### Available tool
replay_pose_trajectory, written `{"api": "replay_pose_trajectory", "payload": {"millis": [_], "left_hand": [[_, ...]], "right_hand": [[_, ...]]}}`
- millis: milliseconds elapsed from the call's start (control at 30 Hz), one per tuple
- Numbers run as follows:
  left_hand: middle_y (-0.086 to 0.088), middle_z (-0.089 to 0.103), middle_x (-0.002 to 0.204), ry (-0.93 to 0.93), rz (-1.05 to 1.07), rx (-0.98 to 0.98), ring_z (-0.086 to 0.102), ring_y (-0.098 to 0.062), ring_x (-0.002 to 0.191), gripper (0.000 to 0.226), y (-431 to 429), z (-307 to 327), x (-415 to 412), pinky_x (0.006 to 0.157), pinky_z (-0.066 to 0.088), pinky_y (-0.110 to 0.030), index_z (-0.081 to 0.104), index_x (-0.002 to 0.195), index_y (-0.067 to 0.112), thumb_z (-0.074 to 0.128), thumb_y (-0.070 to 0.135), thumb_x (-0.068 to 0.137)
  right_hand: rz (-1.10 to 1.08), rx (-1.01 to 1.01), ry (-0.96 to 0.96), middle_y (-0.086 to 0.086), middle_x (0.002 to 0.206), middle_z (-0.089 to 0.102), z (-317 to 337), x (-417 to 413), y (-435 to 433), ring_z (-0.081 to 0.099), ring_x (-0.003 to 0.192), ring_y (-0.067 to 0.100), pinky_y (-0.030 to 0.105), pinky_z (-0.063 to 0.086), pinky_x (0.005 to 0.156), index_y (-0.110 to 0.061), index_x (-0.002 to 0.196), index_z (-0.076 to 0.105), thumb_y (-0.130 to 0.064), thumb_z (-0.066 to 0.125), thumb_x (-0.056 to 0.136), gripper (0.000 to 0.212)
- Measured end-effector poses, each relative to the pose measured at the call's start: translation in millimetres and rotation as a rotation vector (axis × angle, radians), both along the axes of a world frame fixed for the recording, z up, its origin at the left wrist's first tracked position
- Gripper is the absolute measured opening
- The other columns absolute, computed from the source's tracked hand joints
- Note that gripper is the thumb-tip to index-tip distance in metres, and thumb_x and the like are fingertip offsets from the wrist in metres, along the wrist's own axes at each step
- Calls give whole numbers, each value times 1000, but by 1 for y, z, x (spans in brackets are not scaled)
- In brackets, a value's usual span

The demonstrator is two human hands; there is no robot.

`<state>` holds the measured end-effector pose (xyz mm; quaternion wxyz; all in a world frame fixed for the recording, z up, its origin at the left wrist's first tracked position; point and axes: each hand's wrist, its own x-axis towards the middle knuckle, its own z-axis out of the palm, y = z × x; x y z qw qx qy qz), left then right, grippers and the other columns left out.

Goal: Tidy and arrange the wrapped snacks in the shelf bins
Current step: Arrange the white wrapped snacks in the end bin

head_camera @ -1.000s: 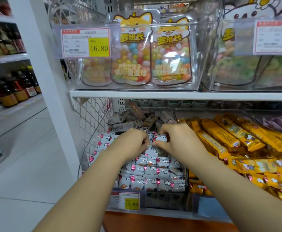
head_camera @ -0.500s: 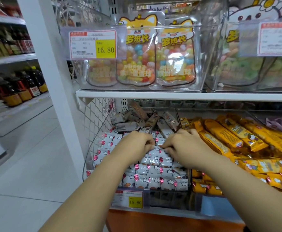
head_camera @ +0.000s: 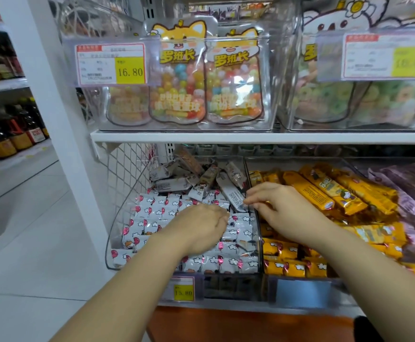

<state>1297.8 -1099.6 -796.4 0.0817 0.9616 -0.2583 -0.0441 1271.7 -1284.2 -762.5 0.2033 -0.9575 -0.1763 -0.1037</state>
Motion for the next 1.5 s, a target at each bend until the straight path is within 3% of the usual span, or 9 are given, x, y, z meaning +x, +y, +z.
{"api": "replay_pose_trajectory", "payload": {"millis": [167, 367, 567, 700, 833, 1000, 1167, 1300, 1500], "left_hand": [[5, 53, 130, -57, 32, -107, 45, -18, 122, 35, -11, 0, 7, 102, 37, -39, 56, 129, 26, 39, 34, 100], [11, 56, 120, -95, 3, -84, 47, -15, 115, 28, -16, -6, 8, 96, 39, -38, 64, 117, 31, 44, 33, 99], [15, 54, 103, -125, 30, -334, 53, -9, 97, 14, -14, 7, -3, 91, 44, -35, 70, 95, 31, 58, 37, 91], [18, 48, 109, 184, -33, -242, 48, 1, 102, 22, -10, 15, -23, 93, 39, -23, 72, 96, 32, 69, 46, 79], [15, 53, 110, 39, 16, -174, 50, -5, 100, 23, -16, 8, -26, 89, 43, -28, 72, 98, 27, 65, 44, 85], [12, 58, 103, -58, 77, -146, 54, -10, 92, 18, -22, 3, -22, 79, 46, -29, 66, 86, 26, 59, 41, 90], [8, 65, 90, -80, 87, -103, 59, -15, 84, 19, -26, 5, -23, 75, 49, -30, 66, 91, 26, 56, 41, 92], [11, 68, 82, 126, 126, -439, 65, -12, 72, 11, -8, 14, -15, 73, 56, -34, 69, 92, 28, 59, 33, 91], [8, 68, 104, -166, 257, -397, 62, -14, 93, 26, -6, 5, 3, 79, 53, -34, 60, 118, 34, 49, 27, 95]], "right_hand": [[53, 0, 45, -9, 133, 54, 2, -5, -9, 44, 125, 4, 22, 30, 110, -23, 118, 65, -15, 50, 95, 28], [69, -42, 38, -11, 139, 48, 1, -10, -13, 39, 130, 4, 21, 26, 111, -26, 125, 60, -18, 49, 96, 32], [99, -29, 17, -11, 137, 50, 2, -17, -16, 42, 126, 3, 20, 28, 108, -29, 123, 60, -24, 52, 95, 30], [125, -55, 42, -12, 136, 50, 3, -19, -19, 40, 127, 2, 27, 28, 111, -31, 123, 60, -28, 53, 94, 30], [126, -35, 54, -12, 135, 52, 4, -19, -19, 40, 128, 3, 29, 27, 112, -29, 122, 61, -25, 55, 93, 30], [87, -11, 55, -12, 131, 55, 1, -19, -19, 45, 123, 4, 25, 34, 107, -30, 121, 62, -23, 54, 93, 29], [-86, 28, 54, -8, 123, 61, 1, -20, -17, 56, 110, 11, 27, 46, 92, -31, 121, 61, -27, 52, 94, 28], [-125, 106, -36, -10, 117, 63, -1, -16, -9, 55, 107, 9, 22, 41, 87, -27, 114, 66, -24, 56, 92, 24], [-116, 46, -48, -9, 118, 64, -4, -1, 1, 56, 108, 8, 30, 46, 96, -27, 112, 68, -28, 57, 91, 24]]}}
